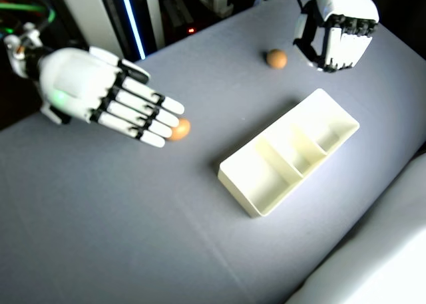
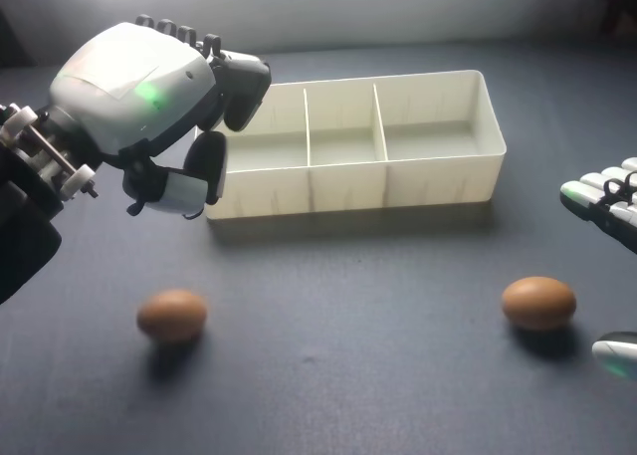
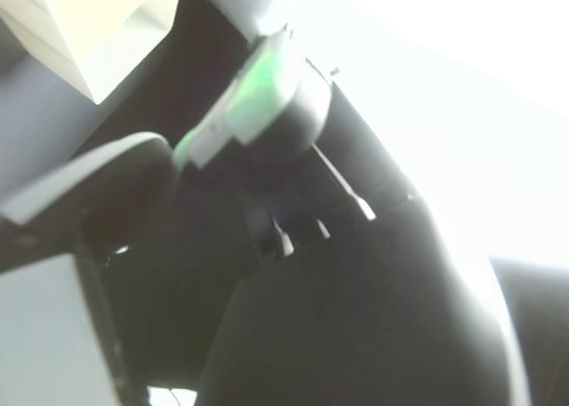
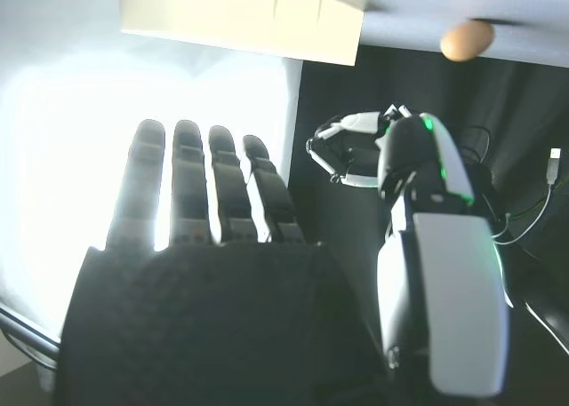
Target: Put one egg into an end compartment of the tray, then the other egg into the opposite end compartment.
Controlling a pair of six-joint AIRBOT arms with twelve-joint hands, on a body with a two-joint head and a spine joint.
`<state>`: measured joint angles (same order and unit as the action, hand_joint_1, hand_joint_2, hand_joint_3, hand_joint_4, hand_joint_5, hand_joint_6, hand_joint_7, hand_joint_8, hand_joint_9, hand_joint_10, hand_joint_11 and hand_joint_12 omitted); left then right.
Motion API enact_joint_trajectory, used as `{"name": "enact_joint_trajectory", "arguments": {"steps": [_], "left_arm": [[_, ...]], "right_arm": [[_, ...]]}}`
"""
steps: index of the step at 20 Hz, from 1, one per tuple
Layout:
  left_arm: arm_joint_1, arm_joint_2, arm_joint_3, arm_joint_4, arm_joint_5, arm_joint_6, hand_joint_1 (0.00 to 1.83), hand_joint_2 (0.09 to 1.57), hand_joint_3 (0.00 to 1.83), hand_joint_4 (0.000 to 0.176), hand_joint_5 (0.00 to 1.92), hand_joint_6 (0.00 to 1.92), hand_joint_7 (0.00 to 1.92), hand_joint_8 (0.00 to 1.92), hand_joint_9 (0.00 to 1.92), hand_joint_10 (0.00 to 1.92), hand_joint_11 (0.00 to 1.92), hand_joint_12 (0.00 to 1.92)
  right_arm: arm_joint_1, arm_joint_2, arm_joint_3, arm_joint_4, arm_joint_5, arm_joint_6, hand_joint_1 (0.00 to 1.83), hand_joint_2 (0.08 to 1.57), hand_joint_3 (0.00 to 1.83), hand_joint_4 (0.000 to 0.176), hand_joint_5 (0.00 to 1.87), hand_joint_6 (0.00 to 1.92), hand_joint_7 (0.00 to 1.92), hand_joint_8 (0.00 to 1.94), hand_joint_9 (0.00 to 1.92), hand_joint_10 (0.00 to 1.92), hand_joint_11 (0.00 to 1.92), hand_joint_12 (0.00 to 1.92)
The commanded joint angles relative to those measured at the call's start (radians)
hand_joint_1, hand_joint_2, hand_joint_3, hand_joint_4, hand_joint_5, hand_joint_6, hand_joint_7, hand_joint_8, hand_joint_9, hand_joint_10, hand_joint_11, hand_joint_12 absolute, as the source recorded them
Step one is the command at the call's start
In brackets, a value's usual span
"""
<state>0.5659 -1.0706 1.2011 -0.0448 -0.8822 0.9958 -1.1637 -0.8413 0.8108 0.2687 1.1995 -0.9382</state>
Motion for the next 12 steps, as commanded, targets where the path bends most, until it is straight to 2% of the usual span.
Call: {"name": "enact_joint_trajectory", "arguments": {"steps": [1, 2, 3, 4, 5, 6, 7, 8, 9, 11, 12], "left_arm": [[-0.012, -0.001, 0.004, -0.004, -0.116, 0.004, 1.19, 0.67, 1.38, 0.0, 0.77, 1.84, 0.99, 1.92, 1.26, 1.92, 1.35, 1.92], [-0.012, -0.001, 0.004, -0.004, -0.117, 0.004, 1.19, 0.73, 1.23, 0.0, 0.74, 1.71, 0.92, 1.92, 1.26, 1.92, 1.35, 1.92], [-0.012, -0.001, 0.003, -0.004, -0.118, 0.004, 1.18, 0.98, 0.72, 0.0, 0.64, 1.5, 0.76, 1.89, 1.17, 1.92, 1.26, 1.92], [-0.012, -0.001, 0.003, -0.004, -0.118, 0.004, 1.17, 1.13, 0.4, 0.0, 0.62, 1.38, 0.71, 1.84, 1.12, 1.92, 1.21, 1.92], [-0.012, -0.001, 0.002, -0.004, -0.12, 0.004, 1.07, 1.17, 0.31, 0.0, 0.64, 1.55, 0.94, 1.9, 1.18, 1.92, 1.27, 1.92], [-0.012, -0.001, 0.002, -0.003, -0.119, 0.004, 1.07, 1.21, 0.17, 0.0, 0.67, 1.5, 1.0, 1.92, 1.17, 1.92, 1.19, 1.92], [-0.012, -0.001, 0.001, 0.0, -0.119, 0.004, 1.15, 1.23, 0.16, 0.0, 0.61, 1.38, 0.77, 1.81, 1.11, 1.92, 1.14, 1.92], [-0.012, 0.0, 0.0, 0.004, -0.12, 0.004, 1.07, 1.24, 0.14, 0.0, 0.65, 1.5, 0.95, 1.9, 1.19, 1.92, 1.27, 1.92], [-0.012, 0.002, -0.002, 0.006, -0.122, 0.004, 1.14, 1.27, 0.11, 0.0, 0.58, 1.43, 0.75, 1.8, 1.07, 1.92, 1.18, 1.92], [-0.012, 0.006, -0.006, 0.01, -0.126, 0.004, 1.18, 1.26, 0.06, 0.0, 0.62, 1.32, 0.75, 1.68, 0.91, 1.87, 0.94, 1.92], [-0.011, 0.009, -0.009, 0.012, -0.131, 0.004, 1.18, 1.28, 0.02, 0.0, 0.63, 1.27, 0.74, 1.69, 0.91, 1.89, 0.96, 1.92]], "right_arm": [[0.001, 0.0, 0.004, -0.009, 0.124, 0.009, 0.43, 1.2, 0.0, 0.0, 0.0, 0.0, 0.0, 0.0, 0.0, 0.0, 0.0, 0.0], [0.001, 0.0, 0.004, -0.009, 0.124, 0.009, 0.43, 1.2, 0.0, 0.0, 0.0, 0.0, 0.0, 0.0, 0.0, 0.0, 0.0, 0.0], [0.0, 0.0, 0.004, -0.009, 0.124, 0.009, 0.43, 1.2, 0.0, 0.0, 0.0, 0.0, 0.0, 0.0, 0.0, 0.0, 0.0, 0.0], [0.0, 0.0, 0.004, -0.009, 0.124, 0.009, 0.44, 1.2, 0.0, 0.0, 0.0, 0.0, 0.0, 0.0, 0.0, 0.0, 0.0, 0.0], [0.0, 0.0, 0.004, -0.009, 0.124, 0.009, 0.45, 1.2, 0.0, 0.0, 0.0, 0.0, 0.0, 0.0, 0.0, 0.0, 0.0, 0.0], [0.0, 0.0, 0.004, -0.009, 0.124, 0.009, 0.46, 1.19, 0.0, 0.0, 0.0, 0.0, 0.0, 0.0, 0.0, 0.0, 0.0, 0.0], [0.0, 0.0, 0.004, -0.009, 0.124, 0.009, 0.45, 1.19, 0.0, 0.0, 0.0, 0.0, 0.0, 0.0, 0.0, 0.0, 0.0, 0.0], [-0.001, 0.0, 0.004, -0.009, 0.124, 0.009, 0.43, 1.2, 0.0, 0.0, 0.0, 0.0, 0.0, 0.0, 0.0, 0.0, 0.0, 0.0], [-0.001, 0.0, 0.004, -0.009, 0.124, 0.01, 0.43, 1.2, 0.0, 0.0, 0.0, 0.0, 0.0, 0.0, 0.0, 0.0, 0.0, 0.0], [-0.002, 0.0, 0.003, -0.009, 0.124, 0.01, 0.45, 1.19, 0.0, 0.0, 0.0, 0.0, 0.0, 0.0, 0.0, 0.0, 0.0, 0.0], [-0.002, 0.0, 0.003, -0.009, 0.124, 0.011, 0.45, 1.19, 0.0, 0.0, 0.0, 0.0, 0.0, 0.0, 0.0, 0.0, 0.0, 0.0]]}}
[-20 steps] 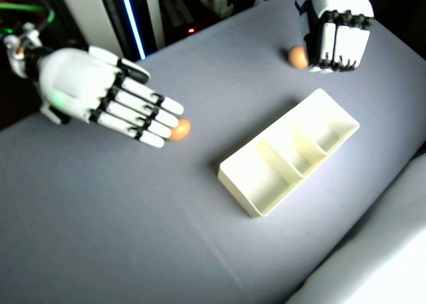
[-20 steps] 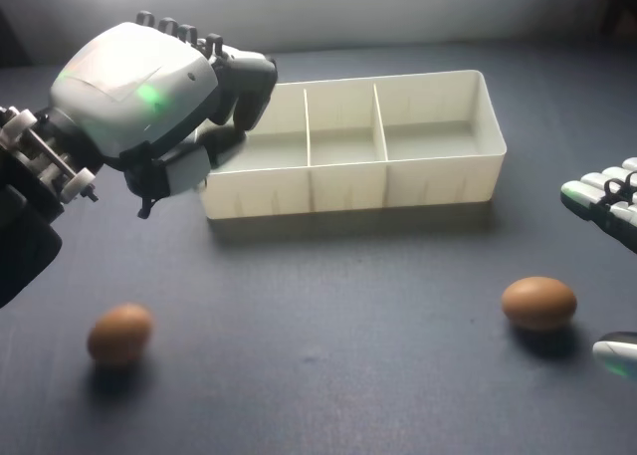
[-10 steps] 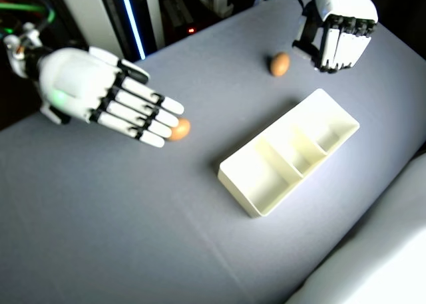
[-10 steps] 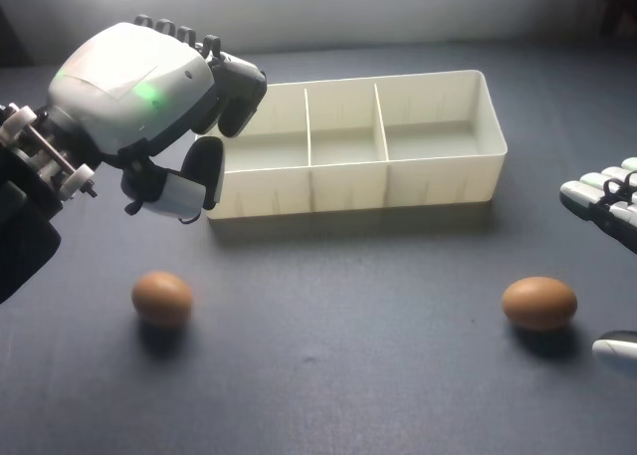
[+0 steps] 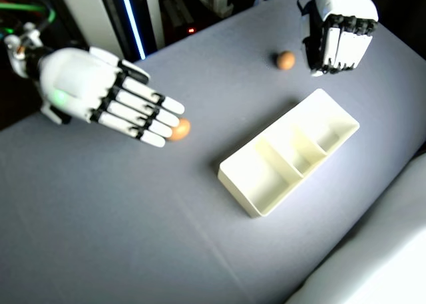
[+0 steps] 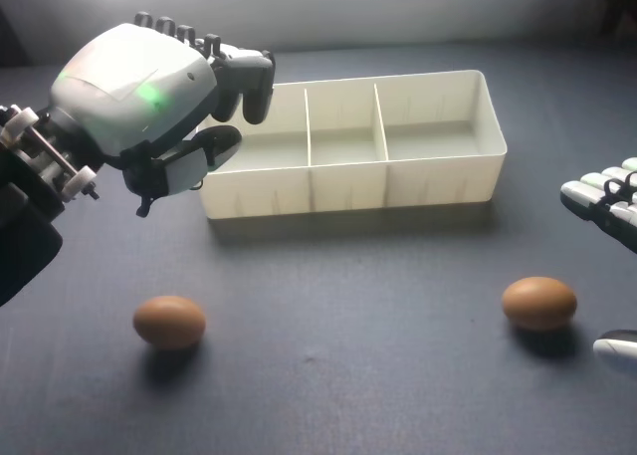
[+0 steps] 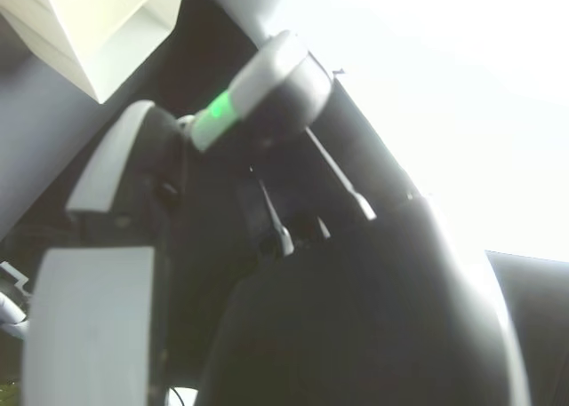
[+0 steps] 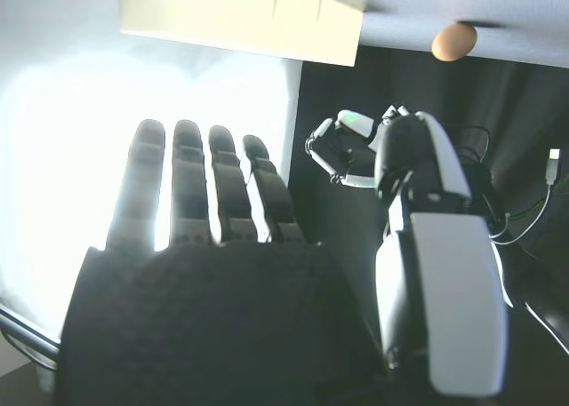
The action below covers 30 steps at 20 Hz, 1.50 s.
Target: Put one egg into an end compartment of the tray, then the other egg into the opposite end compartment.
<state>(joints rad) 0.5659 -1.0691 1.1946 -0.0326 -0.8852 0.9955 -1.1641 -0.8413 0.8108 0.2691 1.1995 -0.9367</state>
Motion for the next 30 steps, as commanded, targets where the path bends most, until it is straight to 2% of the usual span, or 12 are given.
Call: {"name": "enact_joint_trajectory", "arguments": {"steps": [1, 2, 4, 5, 7, 9, 11, 16, 21, 24, 26, 30], "left_arm": [[-0.011, 0.01, -0.006, 0.001, -0.13, 0.004, 1.19, 1.27, 0.01, 0.0, 0.65, 1.24, 0.76, 1.66, 0.89, 1.87, 0.97, 1.92], [-0.01, 0.015, -0.011, 0.004, -0.138, 0.004, 1.14, 1.27, 0.0, 0.0, 0.66, 1.37, 0.72, 1.51, 0.56, 1.55, 0.5, 1.92], [0.007, 0.029, -0.025, 0.01, -0.156, 0.004, 1.12, 1.1, 0.0, 0.0, 0.37, 0.56, 0.37, 0.28, 0.23, 0.53, 0.02, 1.35], [0.017, 0.038, -0.034, 0.01, -0.168, 0.004, 0.99, 1.1, 0.0, 0.086, 0.2, 0.32, 0.16, 0.08, 0.05, 0.24, 0.0, 1.03], [0.037, 0.049, -0.044, 0.01, -0.18, 0.004, 0.84, 1.05, 0.0, 0.157, 0.06, 0.09, 0.01, 0.0, 0.0, 0.01, 0.0, 0.8], [0.053, 0.059, -0.055, 0.012, -0.183, 0.004, 0.79, 1.01, 0.0, 0.175, 0.01, 0.01, 0.0, 0.0, 0.0, 0.0, 0.0, 0.37], [0.087, 0.079, -0.077, 0.015, -0.208, 0.004, 0.73, 0.98, 0.0, 0.176, 0.0, 0.0, 0.0, 0.0, 0.0, 0.0, 0.0, 0.01], [0.178, 0.148, -0.148, 0.029, -0.29, 0.004, 0.72, 0.96, 0.0, 0.176, 0.0, 0.0, 0.0, 0.0, 0.0, 0.0, 0.0, 0.0], [0.332, 0.231, -0.229, 0.049, -0.374, -0.048, 0.64, 1.01, 0.01, 0.097, 0.06, 0.02, 0.0, 0.0, 0.0, 0.0, 0.0, 0.0], [0.42, 0.26, -0.268, 0.045, -0.39, -0.054, 0.68, 1.02, 0.01, 0.139, 0.01, 0.0, 0.0, 0.0, 0.0, 0.0, 0.0, 0.0], [0.463, 0.262, -0.272, 0.032, -0.369, -0.076, 0.7, 1.03, 0.01, 0.108, 0.05, 0.02, 0.01, 0.0, 0.0, 0.0, 0.0, 0.0], [0.52, 0.266, -0.275, -0.002, -0.331, -0.084, 0.85, 1.04, 0.01, 0.131, 0.02, 0.0, 0.0, 0.0, 0.0, 0.0, 0.0, 0.0]], "right_arm": [[-0.002, 0.0, 0.003, -0.009, 0.124, 0.009, 0.45, 1.19, 0.0, 0.0, 0.0, 0.0, 0.0, 0.0, 0.0, 0.0, 0.0, 0.0], [-0.002, 0.0, 0.003, -0.009, 0.124, 0.01, 0.46, 1.19, 0.0, 0.0, 0.0, 0.0, 0.0, 0.0, 0.0, 0.0, 0.0, 0.0], [-0.003, 0.0, 0.003, -0.009, 0.124, 0.011, 0.46, 1.2, 0.0, 0.0, 0.0, 0.0, 0.0, 0.0, 0.0, 0.0, 0.0, 0.0], [-0.003, 0.0, 0.003, -0.009, 0.124, 0.011, 0.45, 1.2, 0.0, 0.0, 0.0, 0.0, 0.0, 0.0, 0.0, 0.0, 0.0, 0.0], [-0.005, 0.0, 0.002, -0.007, 0.124, 0.011, 0.42, 1.2, 0.0, 0.0, 0.0, 0.0, 0.0, 0.0, 0.0, 0.0, 0.0, 0.0], [-0.005, 0.0, 0.001, -0.006, 0.124, 0.012, 0.45, 1.19, 0.0, 0.0, 0.0, 0.0, 0.0, 0.0, 0.0, 0.0, 0.0, 0.0], [-0.005, 0.0, 0.001, -0.006, 0.124, 0.013, 0.44, 1.19, 0.0, 0.0, 0.0, 0.0, 0.0, 0.0, 0.0, 0.0, 0.0, 0.0], [-0.005, 0.0, 0.0, -0.006, 0.124, 0.015, 0.43, 1.2, 0.0, 0.0, 0.0, 0.0, 0.0, 0.0, 0.0, 0.0, 0.0, 0.0], [-0.005, 0.0, -0.001, -0.006, 0.124, 0.019, 0.4, 1.2, 0.0, 0.0, 0.0, 0.0, 0.0, 0.0, 0.0, 0.0, 0.0, 0.0], [-0.005, -0.002, -0.001, -0.005, 0.124, 0.021, 0.39, 1.2, 0.0, 0.0, 0.0, 0.0, 0.0, 0.0, 0.0, 0.0, 0.0, 0.0], [-0.005, -0.003, -0.001, -0.005, 0.124, 0.024, 0.41, 1.2, 0.0, 0.0, 0.0, 0.0, 0.0, 0.0, 0.0, 0.0, 0.0, 0.0], [-0.006, -0.004, -0.001, -0.005, 0.124, 0.025, 0.39, 1.2, 0.0, 0.0, 0.0, 0.0, 0.0, 0.0, 0.0, 0.0, 0.0, 0.0]]}}
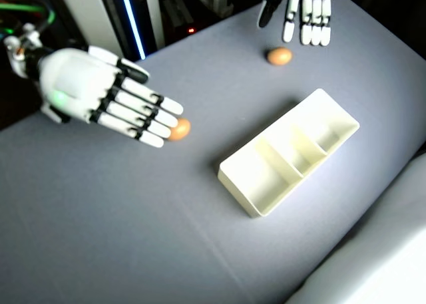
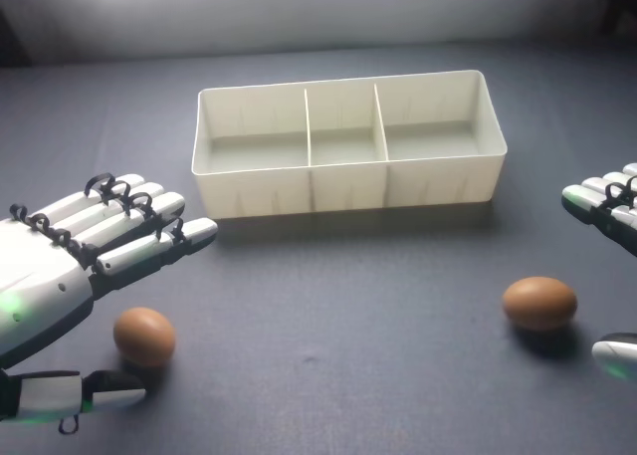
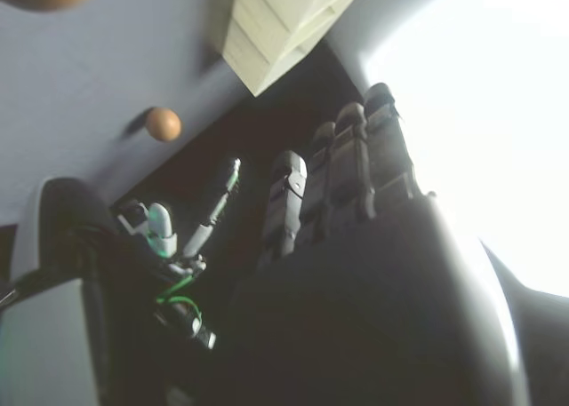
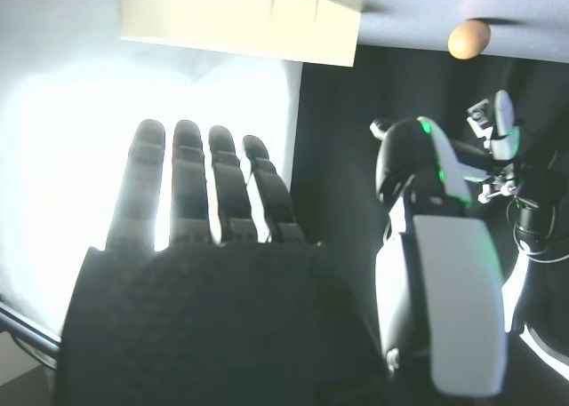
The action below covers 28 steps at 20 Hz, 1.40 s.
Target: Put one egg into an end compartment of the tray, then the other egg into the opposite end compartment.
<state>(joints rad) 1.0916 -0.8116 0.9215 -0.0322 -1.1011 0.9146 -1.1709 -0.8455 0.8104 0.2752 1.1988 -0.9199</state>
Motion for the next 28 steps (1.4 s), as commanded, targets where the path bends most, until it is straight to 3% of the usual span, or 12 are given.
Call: {"name": "enact_joint_trajectory", "arguments": {"steps": [1, 4, 7, 8, 13, 16, 18, 19, 20, 21, 22, 28], "left_arm": [[-0.006, 0.006, 0.001, -0.002, -0.094, -0.003, 0.9, 1.03, 0.01, 0.122, 0.04, 0.01, 0.02, 0.01, 0.0, 0.0, 0.0, 0.0], [-0.006, -0.016, 0.017, -0.005, -0.038, -0.003, 0.92, 1.08, 0.02, 0.128, 0.05, 0.01, 0.03, 0.01, 0.0, 0.0, 0.0, 0.0], [-0.006, -0.04, 0.039, -0.017, 0.004, -0.003, 0.87, 1.13, 0.04, 0.102, 0.07, 0.01, 0.05, 0.01, 0.02, 0.01, 0.0, 0.0], [-0.007, -0.045, 0.044, -0.018, 0.018, -0.003, 0.9, 1.14, 0.04, 0.081, 0.1, 0.03, 0.08, 0.02, 0.04, 0.02, 0.02, 0.01], [-0.02, -0.073, 0.067, -0.013, 0.094, 0.003, 0.9, 1.2, 0.01, 0.047, 0.25, 0.04, 0.23, 0.02, 0.16, 0.1, 0.0, 0.95], [-0.032, -0.089, 0.081, -0.012, 0.129, 0.01, 0.9, 1.26, 0.0, 0.04, 0.32, 0.03, 0.31, 0.0, 0.08, 0.48, 0.0, 1.1], [-0.048, -0.103, 0.095, -0.012, 0.166, 0.026, 1.03, 1.27, 0.0, 0.005, 0.42, 0.07, 0.4, 0.03, 0.13, 0.59, 0.0, 1.23], [-0.06, -0.109, 0.099, -0.012, 0.188, 0.046, 1.11, 1.26, 0.0, 0.0, 0.53, 0.11, 0.51, 0.07, 0.21, 0.74, 0.0, 1.49], [-0.075, -0.115, 0.102, -0.016, 0.214, 0.079, 1.06, 1.29, 0.03, 0.0, 0.6, 1.22, 0.7, 0.21, 0.39, 1.04, 0.2, 1.67], [-0.09, -0.12, 0.103, -0.02, 0.232, 0.107, 1.25, 1.3, 0.0, 0.0, 0.57, 1.38, 0.64, 1.26, 0.61, 1.54, 0.4, 1.72], [-0.104, -0.124, 0.105, -0.021, 0.246, 0.13, 1.31, 1.28, 0.0, 0.0, 0.59, 1.34, 0.67, 1.47, 0.65, 1.64, 0.53, 1.7], [-0.155, -0.114, 0.097, -0.008, 0.201, 0.164, 1.33, 1.27, 0.0, 0.0, 0.67, 1.33, 0.7, 1.47, 0.62, 1.67, 0.46, 1.77]], "right_arm": [[0.001, 0.0, 0.0, -0.01, 0.124, 0.008, 0.38, 1.2, 0.0, 0.0, 0.0, 0.0, 0.0, 0.0, 0.0, 0.0, 0.0, 0.0], [0.001, -0.002, 0.0, -0.01, 0.124, 0.008, 0.36, 1.21, 0.0, 0.0, 0.0, 0.0, 0.0, 0.0, 0.0, 0.0, 0.0, 0.0], [0.0, -0.004, 0.001, -0.009, 0.124, 0.008, 0.36, 1.21, 0.0, 0.0, 0.0, 0.0, 0.0, 0.0, 0.0, 0.0, 0.0, 0.0], [0.0, -0.004, 0.001, -0.009, 0.124, 0.008, 0.38, 1.21, 0.0, 0.0, 0.0, 0.0, 0.0, 0.0, 0.0, 0.0, 0.0, 0.0], [0.0, -0.005, 0.002, -0.009, 0.124, 0.009, 0.4, 1.21, 0.0, 0.0, 0.0, 0.0, 0.0, 0.0, 0.0, 0.0, 0.0, 0.0], [0.0, -0.005, 0.002, -0.009, 0.124, 0.01, 0.38, 1.22, 0.01, 0.0, 0.0, 0.0, 0.0, 0.0, 0.0, 0.0, 0.0, 0.0], [0.0, -0.005, 0.003, -0.009, 0.124, 0.01, 0.38, 1.22, 0.01, 0.0, 0.0, 0.0, 0.0, 0.0, 0.0, 0.0, 0.0, 0.0], [0.0, -0.005, 0.003, -0.009, 0.124, 0.011, 0.35, 1.23, 0.01, 0.0, 0.0, 0.0, 0.0, 0.0, 0.0, 0.0, 0.0, 0.0], [-0.001, -0.005, 0.003, -0.009, 0.124, 0.011, 0.36, 1.23, 0.01, 0.0, 0.0, 0.0, 0.0, 0.0, 0.0, 0.0, 0.0, 0.0], [-0.002, -0.005, 0.003, -0.009, 0.124, 0.012, 0.36, 1.22, 0.01, 0.0, 0.0, 0.0, 0.0, 0.0, 0.0, 0.0, 0.0, 0.0], [-0.002, -0.005, 0.003, -0.009, 0.124, 0.012, 0.36, 1.22, 0.0, 0.0, 0.0, 0.0, 0.0, 0.0, 0.0, 0.0, 0.0, 0.0], [-0.003, -0.005, 0.004, -0.009, 0.125, 0.017, 0.36, 1.22, 0.0, 0.0, 0.0, 0.0, 0.0, 0.0, 0.0, 0.0, 0.0, 0.0]]}}
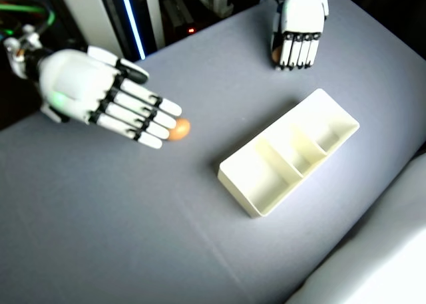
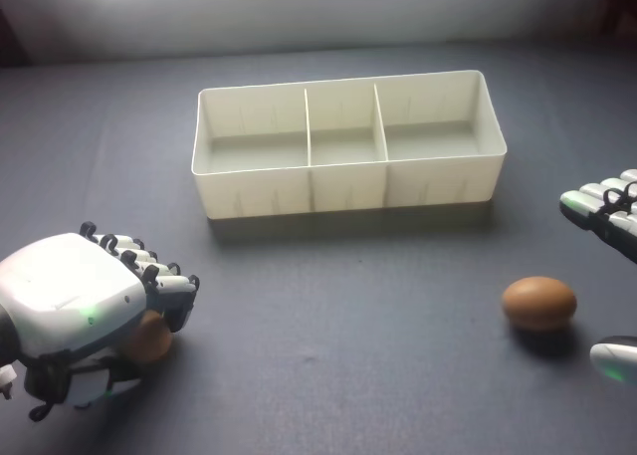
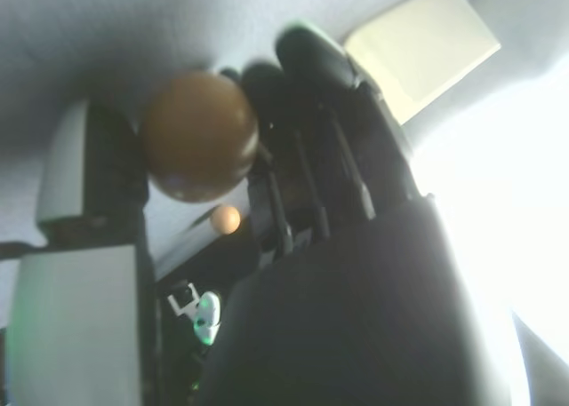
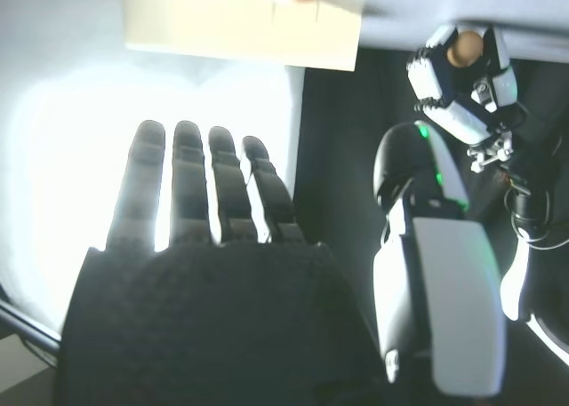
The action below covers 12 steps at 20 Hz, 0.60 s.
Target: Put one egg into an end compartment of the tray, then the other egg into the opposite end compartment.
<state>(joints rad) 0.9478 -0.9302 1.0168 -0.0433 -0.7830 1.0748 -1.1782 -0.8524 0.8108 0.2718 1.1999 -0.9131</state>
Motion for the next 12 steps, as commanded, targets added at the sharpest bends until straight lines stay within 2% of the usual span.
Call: {"name": "enact_joint_trajectory", "arguments": {"steps": [1, 5, 8, 11, 12], "left_arm": [[-0.016, 0.012, -0.004, 0.01, -0.136, 0.004, 1.33, 1.27, 0.0, 0.0, 0.65, 1.38, 0.72, 1.45, 0.62, 1.64, 0.39, 1.75], [-0.04, 0.035, -0.024, 0.034, -0.229, 0.004, 1.32, 1.28, 0.0, 0.0, 0.64, 1.42, 0.68, 1.46, 0.61, 1.65, 0.36, 1.72], [-0.095, 0.029, -0.013, 0.044, -0.252, 0.015, 1.33, 1.24, 0.0, 0.0, 0.69, 1.33, 0.68, 1.41, 0.73, 1.55, 0.48, 1.65], [-0.177, 0.0, 0.023, 0.044, -0.228, 0.031, 1.33, 1.25, 0.0, 0.0, 0.67, 1.2, 0.68, 1.52, 0.71, 1.63, 0.6, 1.75], [-0.208, -0.012, 0.039, 0.043, -0.218, 0.031, 1.34, 1.24, 0.0, 0.0, 0.71, 1.13, 0.72, 1.47, 0.77, 1.63, 0.62, 1.77]], "right_arm": [[0.004, 0.002, 0.004, -0.006, 0.124, 0.01, 0.34, 1.22, 0.0, 0.0, 0.0, 0.0, 0.0, 0.0, 0.0, 0.0, 0.0, 0.0], [0.004, 0.002, 0.004, -0.006, 0.124, 0.01, 0.38, 1.21, 0.0, 0.0, 0.0, 0.0, 0.0, 0.0, 0.0, 0.0, 0.0, 0.0], [0.004, 0.002, 0.004, -0.006, 0.124, 0.011, 0.35, 1.21, 0.0, 0.0, 0.0, 0.0, 0.0, 0.0, 0.0, 0.0, 0.0, 0.0], [0.004, 0.002, 0.005, -0.006, 0.126, 0.013, 0.38, 1.21, 0.0, 0.0, 0.0, 0.0, 0.0, 0.0, 0.0, 0.0, 0.0, 0.0], [0.004, 0.002, 0.005, -0.006, 0.127, 0.013, 0.38, 1.21, 0.0, 0.0, 0.0, 0.0, 0.0, 0.0, 0.0, 0.0, 0.0, 0.0]]}}
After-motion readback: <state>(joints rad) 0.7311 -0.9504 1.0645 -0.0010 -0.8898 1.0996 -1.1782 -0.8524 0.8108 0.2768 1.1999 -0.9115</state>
